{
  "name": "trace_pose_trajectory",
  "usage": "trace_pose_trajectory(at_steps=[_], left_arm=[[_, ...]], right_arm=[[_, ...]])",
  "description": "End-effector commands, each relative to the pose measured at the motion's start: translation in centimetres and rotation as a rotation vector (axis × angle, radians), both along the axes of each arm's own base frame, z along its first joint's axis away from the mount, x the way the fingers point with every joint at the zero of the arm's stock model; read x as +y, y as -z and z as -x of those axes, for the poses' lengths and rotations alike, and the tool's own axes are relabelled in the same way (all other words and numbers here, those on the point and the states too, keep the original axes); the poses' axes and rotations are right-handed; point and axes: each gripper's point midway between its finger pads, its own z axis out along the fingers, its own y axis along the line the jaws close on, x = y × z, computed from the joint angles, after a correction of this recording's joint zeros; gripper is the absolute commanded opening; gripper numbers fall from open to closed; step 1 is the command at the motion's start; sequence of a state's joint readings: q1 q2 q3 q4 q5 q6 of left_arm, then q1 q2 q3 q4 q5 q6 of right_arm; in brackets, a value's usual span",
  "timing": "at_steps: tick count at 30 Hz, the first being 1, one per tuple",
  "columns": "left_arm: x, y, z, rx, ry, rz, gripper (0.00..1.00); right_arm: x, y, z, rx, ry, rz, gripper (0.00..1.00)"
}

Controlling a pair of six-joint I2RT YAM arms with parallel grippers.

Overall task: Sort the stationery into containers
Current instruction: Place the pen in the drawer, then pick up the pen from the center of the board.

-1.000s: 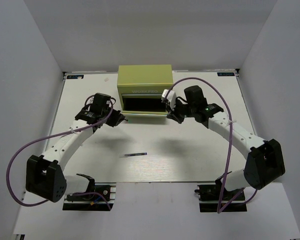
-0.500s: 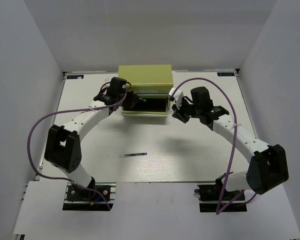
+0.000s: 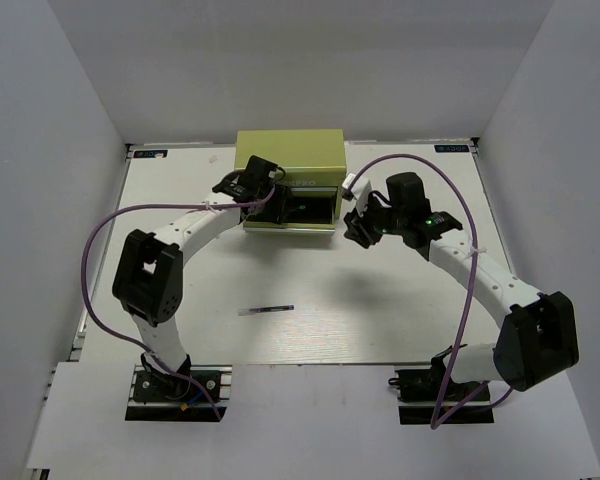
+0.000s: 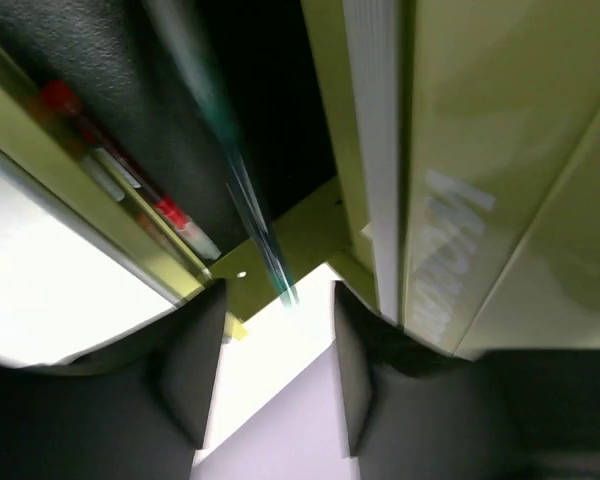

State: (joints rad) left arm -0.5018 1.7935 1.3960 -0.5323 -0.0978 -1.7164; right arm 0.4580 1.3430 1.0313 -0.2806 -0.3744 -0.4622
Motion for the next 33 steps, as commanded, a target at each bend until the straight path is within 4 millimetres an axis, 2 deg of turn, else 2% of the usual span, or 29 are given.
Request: trace_pose_trajectory(at_steps=[1, 2, 5, 6, 7, 8, 11, 13, 14, 15, 16, 17, 19, 20, 21, 22, 23, 24, 26, 27, 28, 30, 33], left_arm=[[-0.3, -2.4, -0.6, -0.043, -0.024, 0.01, 0.59], [-0.2, -2.4, -0.7, -0.046, -0.03, 0.004, 0.65], [0.1, -2.9, -0.1, -0.054, -0.03, 0.009, 0.71], [0.1, -2.7, 0.3, -0.053, -0.015, 0.009, 0.71], [-0.1, -3.6, 0.8, -0.065, 0.001, 0.037, 0.72], [-0.2, -3.2, 1.0, -0.06, 0.018, 0.034, 0.72], [0.4, -5.0, 2.9, -0.109, 0.08, 0.029, 0.72], [1.7, -6.4, 5.2, -0.148, 0.114, 0.013, 0.72], [2.5, -5.4, 6.6, -0.146, 0.163, -0.039, 0.72], [3.4, -5.8, 7.3, -0.172, 0.184, -0.062, 0.72], [4.4, -7.8, 8.3, -0.242, 0.21, -0.075, 0.72], [5.6, -6.4, 9.8, -0.251, 0.285, -0.168, 0.73], [7.8, -6.6, 11.3, -0.297, 0.318, -0.286, 0.78], [9.3, -6.1, 13.4, -0.292, 0.337, -0.323, 0.81], [10.2, -5.7, 14.5, -0.288, 0.357, -0.358, 0.87], [11.2, -5.4, 15.4, -0.281, 0.347, -0.39, 0.89], [11.9, -4.3, 16.7, -0.26, 0.359, -0.403, 0.91], [13.0, -4.9, 18.1, -0.279, 0.344, -0.409, 0.94], [14.4, -3.7, 19.7, -0.255, 0.318, -0.423, 0.95], [15.2, -3.3, 20.6, -0.234, 0.292, -0.423, 1.0], [15.6, -3.9, 21.5, -0.265, 0.272, -0.4, 1.0], [16.4, -3.0, 22.7, -0.247, 0.253, -0.402, 1.0], [17.3, -2.8, 23.9, -0.252, 0.221, -0.386, 1.0]], right_arm=[[0.7, -1.0, 0.3, -0.029, -0.062, -0.03, 0.5], [0.9, -1.0, 0.5, -0.025, -0.081, -0.03, 0.55], [1.7, -0.5, 1.9, 0.004, -0.194, -0.031, 0.61], [2.1, -0.3, 2.6, 0.01, -0.253, -0.039, 0.61], [2.6, -0.2, 3.7, 0.03, -0.312, -0.045, 0.61], [3.0, -0.2, 4.3, 0.031, -0.364, -0.06, 0.61], [4.0, 0.3, 5.8, 0.048, -0.472, -0.074, 0.6], [5.0, 1.4, 6.7, 0.057, -0.53, -0.057, 0.6], [5.5, 2.2, 7.4, 0.074, -0.558, -0.046, 0.6], [5.9, 2.7, 7.5, 0.075, -0.571, -0.038, 0.6], [6.7, 3.5, 8.1, 0.076, -0.596, -0.014, 0.6], [7.5, 3.7, 8.8, 0.077, -0.622, -0.006, 0.6], [8.6, 4.8, 8.7, 0.073, -0.628, 0.025, 0.62], [9.9, 5.3, 9.8, 0.066, -0.661, 0.045, 0.62], [10.5, 5.2, 9.6, 0.054, -0.654, 0.062, 0.62], [11.3, 6.6, 10.3, 0.082, -0.677, 0.087, 0.63], [11.5, 7.3, 10.1, 0.088, -0.647, 0.123, 0.63], [12.8, 7.4, 10.4, 0.085, -0.664, 0.134, 0.65], [14.0, 8.7, 10.8, 0.097, -0.649, 0.181, 0.66], [14.8, 9.0, 10.9, 0.099, -0.653, 0.193, 0.68], [15.0, 9.7, 10.9, 0.107, -0.65, 0.21, 0.68], [15.7, 10.5, 11.0, 0.098, -0.64, 0.246, 0.68], [16.6, 11.5, 11.4, 0.093, -0.646, 0.281, 0.69]])
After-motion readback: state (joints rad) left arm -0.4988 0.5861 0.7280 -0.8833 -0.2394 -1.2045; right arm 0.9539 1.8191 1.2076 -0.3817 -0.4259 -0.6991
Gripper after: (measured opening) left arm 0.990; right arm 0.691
